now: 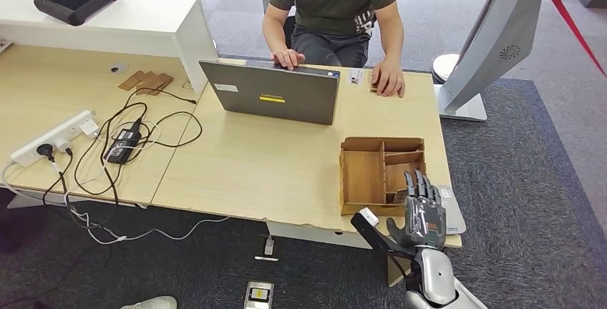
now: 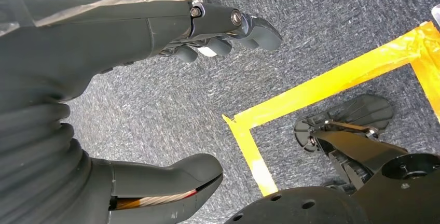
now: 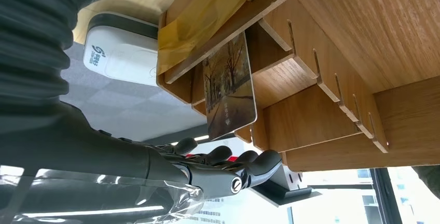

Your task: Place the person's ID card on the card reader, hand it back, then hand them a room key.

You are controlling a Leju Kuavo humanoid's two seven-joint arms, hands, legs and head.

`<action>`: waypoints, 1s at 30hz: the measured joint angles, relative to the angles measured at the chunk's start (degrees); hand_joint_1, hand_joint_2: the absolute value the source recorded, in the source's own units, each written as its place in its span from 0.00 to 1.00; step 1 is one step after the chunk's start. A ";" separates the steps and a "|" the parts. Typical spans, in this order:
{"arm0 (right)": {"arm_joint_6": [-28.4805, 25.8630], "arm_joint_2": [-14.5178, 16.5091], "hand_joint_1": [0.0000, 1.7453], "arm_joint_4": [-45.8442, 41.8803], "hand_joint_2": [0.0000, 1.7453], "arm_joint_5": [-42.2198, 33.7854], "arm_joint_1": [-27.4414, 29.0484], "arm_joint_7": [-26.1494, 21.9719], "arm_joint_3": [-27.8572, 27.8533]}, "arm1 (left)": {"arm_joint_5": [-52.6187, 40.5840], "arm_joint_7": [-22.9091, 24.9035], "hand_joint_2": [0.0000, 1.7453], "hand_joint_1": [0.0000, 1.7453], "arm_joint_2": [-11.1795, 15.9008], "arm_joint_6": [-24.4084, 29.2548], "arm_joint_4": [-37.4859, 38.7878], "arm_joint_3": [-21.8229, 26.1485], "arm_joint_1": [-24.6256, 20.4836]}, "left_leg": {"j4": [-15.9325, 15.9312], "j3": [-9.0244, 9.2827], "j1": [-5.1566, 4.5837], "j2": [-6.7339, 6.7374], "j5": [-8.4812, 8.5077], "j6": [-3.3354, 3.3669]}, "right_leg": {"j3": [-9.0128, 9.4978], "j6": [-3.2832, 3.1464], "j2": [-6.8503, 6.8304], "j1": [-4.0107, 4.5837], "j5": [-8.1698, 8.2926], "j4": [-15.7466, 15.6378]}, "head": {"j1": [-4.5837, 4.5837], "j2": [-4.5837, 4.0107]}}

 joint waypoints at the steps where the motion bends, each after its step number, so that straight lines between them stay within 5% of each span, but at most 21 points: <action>1: 0.04 0.00 0.65 0.00 1.00 -0.01 -0.01 0.00 0.01 | 0.01 0.00 1.00 0.00 0.01 0.00 0.00 -0.02 0.00 | 0.00 0.00 0.00 0.00 0.00 0.00 | 0.00 0.00 0.00 0.00 0.00 0.00 | 0.00 0.00; 3: 0.13 0.00 0.91 0.01 1.00 -0.02 -0.01 0.00 0.02 | 0.04 -0.02 1.00 0.00 0.05 0.00 0.00 -0.11 0.00 | 0.00 0.00 0.00 0.00 0.00 0.00 | 0.00 0.00 0.00 0.00 0.00 0.00 | 0.00 0.00; 8: 0.29 0.00 0.99 0.02 1.00 -0.09 -0.02 0.00 0.02 | 0.11 -0.17 1.00 0.00 0.12 0.00 0.00 -0.34 0.00 | 0.00 0.00 0.00 0.00 0.00 0.00 | 0.00 0.00 0.00 0.00 0.00 0.00 | 0.00 0.00; 20: 7.97 0.16 1.00 0.38 1.00 -5.39 -1.06 -0.84 0.04 | 0.25 -0.20 1.00 0.00 0.15 -0.04 0.00 -0.64 -0.15 | 0.00 0.04 0.00 0.01 0.00 0.00 | 0.03 0.00 0.00 0.00 0.00 0.00 | 0.01 0.00; 30: 5.34 0.56 1.00 0.65 1.00 -3.71 -1.28 -0.77 0.22 | 0.57 -0.21 1.00 0.00 0.15 -0.04 0.00 -0.83 -0.02 | 0.00 0.10 0.00 0.00 0.01 0.00 | 0.09 0.00 0.00 0.00 0.01 0.00 | 0.02 0.00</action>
